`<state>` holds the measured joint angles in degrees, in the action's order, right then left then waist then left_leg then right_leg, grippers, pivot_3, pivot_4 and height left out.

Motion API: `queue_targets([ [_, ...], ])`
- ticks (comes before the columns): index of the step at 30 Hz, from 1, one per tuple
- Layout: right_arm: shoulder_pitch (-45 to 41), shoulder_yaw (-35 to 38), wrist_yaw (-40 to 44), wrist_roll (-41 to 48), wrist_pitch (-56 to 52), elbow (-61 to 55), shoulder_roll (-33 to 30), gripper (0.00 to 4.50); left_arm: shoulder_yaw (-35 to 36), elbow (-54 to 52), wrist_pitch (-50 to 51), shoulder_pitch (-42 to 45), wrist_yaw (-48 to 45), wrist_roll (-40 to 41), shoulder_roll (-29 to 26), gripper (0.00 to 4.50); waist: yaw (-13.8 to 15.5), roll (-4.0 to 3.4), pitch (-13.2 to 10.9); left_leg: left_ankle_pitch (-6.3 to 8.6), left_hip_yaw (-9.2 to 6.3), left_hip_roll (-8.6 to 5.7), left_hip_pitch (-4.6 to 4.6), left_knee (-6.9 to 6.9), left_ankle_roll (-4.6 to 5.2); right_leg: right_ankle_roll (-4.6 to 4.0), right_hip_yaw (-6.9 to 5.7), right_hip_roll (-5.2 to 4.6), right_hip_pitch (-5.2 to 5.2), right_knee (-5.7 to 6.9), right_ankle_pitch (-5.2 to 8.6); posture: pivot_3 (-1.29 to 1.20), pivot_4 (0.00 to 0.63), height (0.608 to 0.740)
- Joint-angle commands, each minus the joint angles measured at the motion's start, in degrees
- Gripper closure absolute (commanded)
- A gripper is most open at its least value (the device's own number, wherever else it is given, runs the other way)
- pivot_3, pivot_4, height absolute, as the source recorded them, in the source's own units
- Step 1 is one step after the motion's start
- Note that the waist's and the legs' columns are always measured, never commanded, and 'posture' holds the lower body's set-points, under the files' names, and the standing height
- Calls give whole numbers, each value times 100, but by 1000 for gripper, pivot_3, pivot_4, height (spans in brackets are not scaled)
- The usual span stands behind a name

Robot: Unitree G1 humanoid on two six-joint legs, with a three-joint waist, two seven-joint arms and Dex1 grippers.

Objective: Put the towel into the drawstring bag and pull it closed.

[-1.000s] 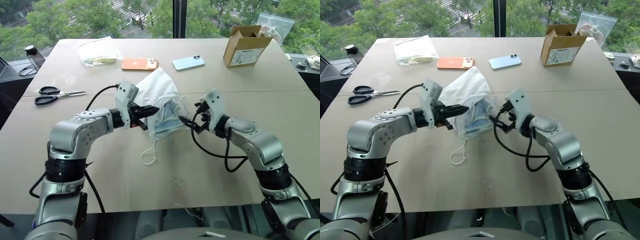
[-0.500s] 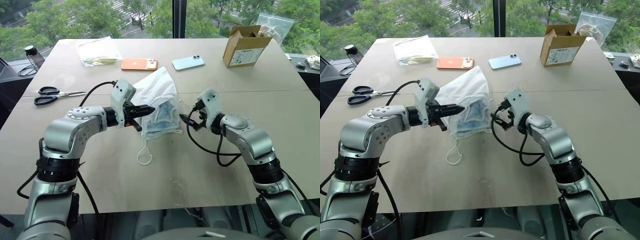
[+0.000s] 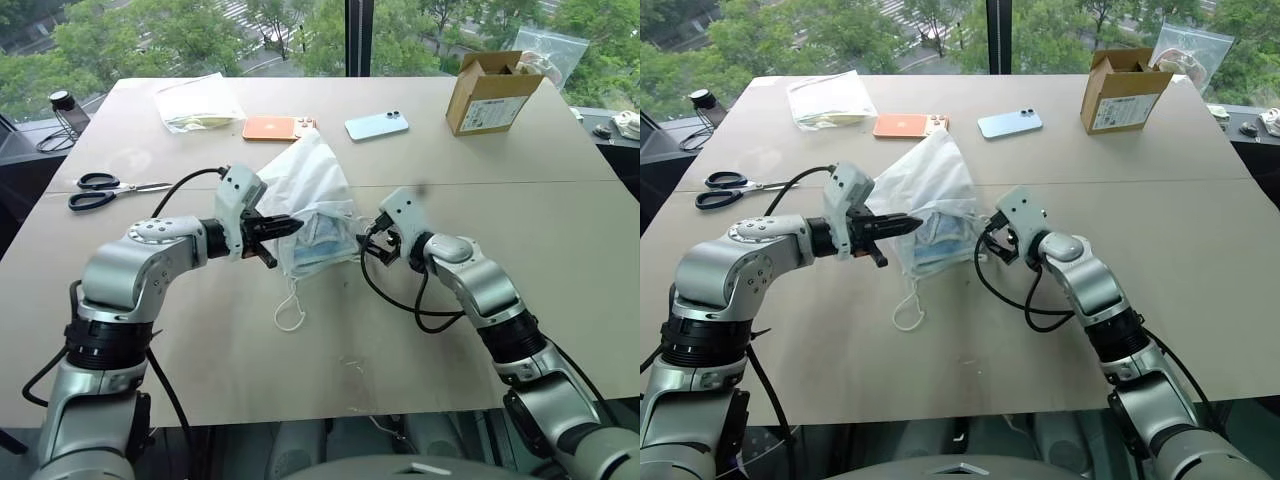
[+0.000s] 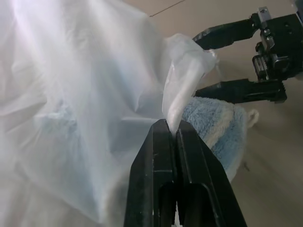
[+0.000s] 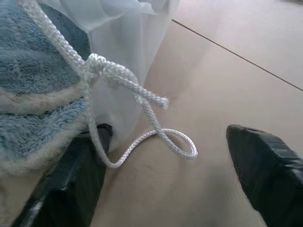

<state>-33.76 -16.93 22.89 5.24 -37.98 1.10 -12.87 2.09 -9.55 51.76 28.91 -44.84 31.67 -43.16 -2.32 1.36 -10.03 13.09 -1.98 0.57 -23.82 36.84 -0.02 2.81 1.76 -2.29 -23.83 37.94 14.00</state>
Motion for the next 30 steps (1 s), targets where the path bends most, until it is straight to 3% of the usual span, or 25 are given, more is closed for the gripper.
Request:
queue_targets([
  [1,-126,122,93,-54,260,46,-10,2193,134,-200,-179,-38,-99,-26,-110,4500,-2,0,0,0,0,0,0,0,0,0,0,0,0,0,0,0,150,740],
  [2,-146,104,113,-70,322,109,8,2842,118,-216,-196,-47,-113,-33,-112,4500,-4,0,0,0,1,0,0,0,0,0,0,0,0,0,0,0,150,740],
  [3,-164,87,126,-86,402,171,39,3010,107,-223,-208,-47,-116,-40,-107,4500,-6,0,0,0,1,0,0,0,0,0,0,0,0,0,0,0,150,740],
  [4,-179,72,130,-101,458,215,71,3629,96,-224,-228,-46,-125,-52,-108,4500,-5,0,0,0,1,0,0,0,0,0,0,0,0,1,0,0,150,740],
  [6,-189,74,132,-112,521,263,123,4417,66,-221,-289,-43,-151,-89,-117,4500,-6,0,0,0,1,1,0,0,0,0,0,1,0,1,0,0,150,740],
  [15,72,445,-180,-287,232,-574,-134,4417,-40,130,-1147,88,-300,-449,103,4500,28,0,0,0,0,0,-1,3,0,0,0,0,0,1,0,0,150,740],
  [17,220,559,-179,-236,-144,-1187,-256,4417,238,227,-857,214,-590,61,171,4500,43,0,0,0,1,0,-1,4,0,0,-3,-1,2,1,0,0,150,740],
  [18,290,587,-158,-201,-327,-1459,-307,4500,391,248,-681,257,-688,299,181,3945,40,0,0,0,1,-1,-3,6,0,-1,-6,-1,2,2,0,0,150,740],
  [19,357,613,-140,-160,-522,-1731,-352,4500,514,245,-574,245,-775,456,139,3736,35,0,0,0,1,0,-3,8,0,0,-6,-1,3,2,0,0,150,740],
  [22,455,645,-119,-55,-946,-2187,-377,4500,842,255,-369,-27,-805,659,-36,2500,-23,0,0,0,-2,3,-1,10,0,0,-4,1,2,4,0,0,150,740],
  [25,485,651,-141,14,-1154,-2349,-346,4500,1150,141,-186,-694,-1208,898,-403,999,-79,-1,0,0,-3,8,10,9,1,-1,10,9,1,13,0,0,150,740],
  [30,489,642,-174,53,-1211,-2344,-325,4500,1393,-301,-535,-2479,-1493,667,-751,851,-100,-3,-1,1,-2,11,9,5,1,-1,14,5,0,6,0,0,150,740],
])
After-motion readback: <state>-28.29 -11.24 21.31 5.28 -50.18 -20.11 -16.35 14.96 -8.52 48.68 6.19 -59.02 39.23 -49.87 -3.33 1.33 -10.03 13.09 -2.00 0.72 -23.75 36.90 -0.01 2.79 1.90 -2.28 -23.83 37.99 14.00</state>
